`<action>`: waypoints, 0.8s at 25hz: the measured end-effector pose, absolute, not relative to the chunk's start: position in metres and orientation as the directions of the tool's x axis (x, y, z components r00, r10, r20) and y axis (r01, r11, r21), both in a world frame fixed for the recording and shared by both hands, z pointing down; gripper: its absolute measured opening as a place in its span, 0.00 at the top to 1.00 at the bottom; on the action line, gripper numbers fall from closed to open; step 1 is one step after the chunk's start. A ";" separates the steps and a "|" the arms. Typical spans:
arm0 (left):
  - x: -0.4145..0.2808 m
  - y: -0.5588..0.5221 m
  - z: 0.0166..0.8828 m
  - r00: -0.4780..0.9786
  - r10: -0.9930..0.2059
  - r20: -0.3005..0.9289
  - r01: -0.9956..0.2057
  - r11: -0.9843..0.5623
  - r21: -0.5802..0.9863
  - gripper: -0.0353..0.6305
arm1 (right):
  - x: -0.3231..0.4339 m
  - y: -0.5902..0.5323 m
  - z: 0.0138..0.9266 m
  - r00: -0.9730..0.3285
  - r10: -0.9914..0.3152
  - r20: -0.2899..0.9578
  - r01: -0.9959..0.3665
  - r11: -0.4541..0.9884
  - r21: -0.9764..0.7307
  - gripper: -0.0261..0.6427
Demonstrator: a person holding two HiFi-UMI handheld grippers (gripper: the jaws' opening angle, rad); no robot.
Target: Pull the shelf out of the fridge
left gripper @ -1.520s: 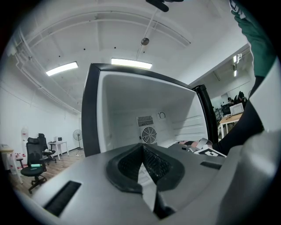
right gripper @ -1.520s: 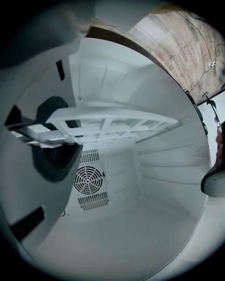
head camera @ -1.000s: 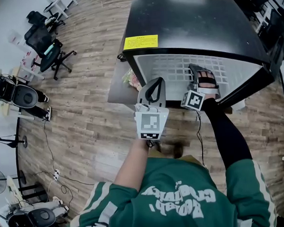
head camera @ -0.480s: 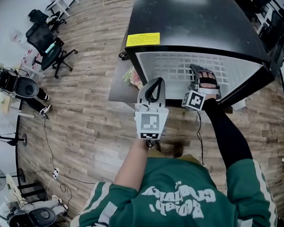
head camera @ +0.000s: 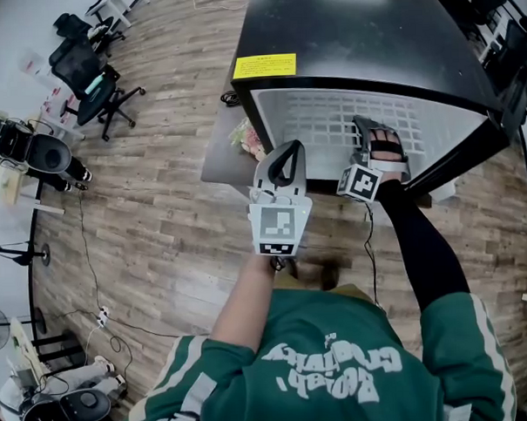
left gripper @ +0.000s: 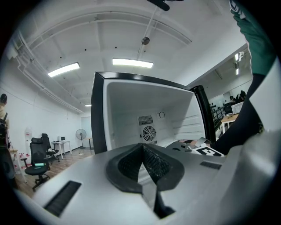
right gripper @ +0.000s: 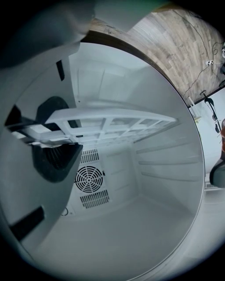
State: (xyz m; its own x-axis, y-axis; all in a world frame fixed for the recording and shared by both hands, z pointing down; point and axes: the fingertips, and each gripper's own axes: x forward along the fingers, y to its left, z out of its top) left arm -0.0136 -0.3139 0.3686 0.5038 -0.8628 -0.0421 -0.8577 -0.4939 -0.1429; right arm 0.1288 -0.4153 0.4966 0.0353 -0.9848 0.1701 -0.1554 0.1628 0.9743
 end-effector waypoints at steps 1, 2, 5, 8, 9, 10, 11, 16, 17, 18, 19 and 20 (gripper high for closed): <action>-0.013 -0.313 0.369 0.504 -0.863 -0.042 -0.857 -0.494 -0.144 0.92 | 0.128 -0.415 0.496 0.034 -0.985 0.169 -0.156 0.162 0.974 0.88; -0.012 -0.313 0.369 0.504 -0.863 -0.042 -0.857 -0.494 -0.144 0.92 | 0.128 -0.414 0.496 0.032 -0.985 0.167 -0.155 0.160 0.975 0.88; -0.011 -0.311 0.369 0.503 -0.863 -0.039 -0.858 -0.493 -0.145 0.92 | 0.127 -0.411 0.497 0.030 -0.986 0.166 -0.156 0.159 0.975 0.88; -0.009 -0.309 0.370 0.504 -0.863 -0.037 -0.857 -0.494 -0.146 0.92 | 0.128 -0.410 0.497 0.033 -0.985 0.171 -0.162 0.164 0.973 0.88; -0.008 -0.308 0.370 0.503 -0.863 -0.037 -0.857 -0.494 -0.146 0.92 | 0.128 -0.409 0.497 0.033 -0.985 0.171 -0.161 0.164 0.973 0.88; -0.008 -0.307 0.370 0.502 -0.864 -0.038 -0.858 -0.492 -0.146 0.92 | 0.128 -0.408 0.498 0.033 -0.985 0.169 -0.161 0.162 0.974 0.88; -0.008 -0.306 0.369 0.501 -0.865 -0.039 -0.859 -0.491 -0.146 0.92 | 0.127 -0.407 0.497 0.031 -0.986 0.166 -0.162 0.159 0.974 0.88; -0.011 -0.301 0.368 0.488 -0.872 -0.043 -0.866 -0.478 -0.146 0.92 | 0.126 -0.403 0.496 0.023 -0.986 0.166 -0.158 0.161 0.974 0.88; -0.011 -0.300 0.368 0.486 -0.873 -0.044 -0.867 -0.476 -0.146 0.92 | 0.127 -0.402 0.496 0.024 -0.986 0.167 -0.158 0.161 0.974 0.88; -0.011 -0.299 0.368 0.484 -0.874 -0.045 -0.868 -0.474 -0.146 0.92 | 0.127 -0.401 0.497 0.025 -0.986 0.168 -0.159 0.162 0.974 0.88; -0.011 -0.297 0.368 0.483 -0.875 -0.045 -0.869 -0.472 -0.147 0.92 | 0.127 -0.400 0.498 0.024 -0.985 0.168 -0.160 0.162 0.974 0.88; -0.011 -0.295 0.369 0.481 -0.876 -0.045 -0.870 -0.471 -0.147 0.92 | 0.127 -0.398 0.499 0.022 -0.986 0.168 -0.160 0.162 0.974 0.88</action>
State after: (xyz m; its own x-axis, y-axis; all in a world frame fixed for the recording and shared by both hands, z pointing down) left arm -0.0113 -0.2952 0.3692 0.4811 -0.8755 -0.0452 -0.8701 -0.4705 -0.1467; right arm 0.1272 -0.3983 0.4990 0.0225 -0.9855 0.1681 -0.1602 0.1625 0.9736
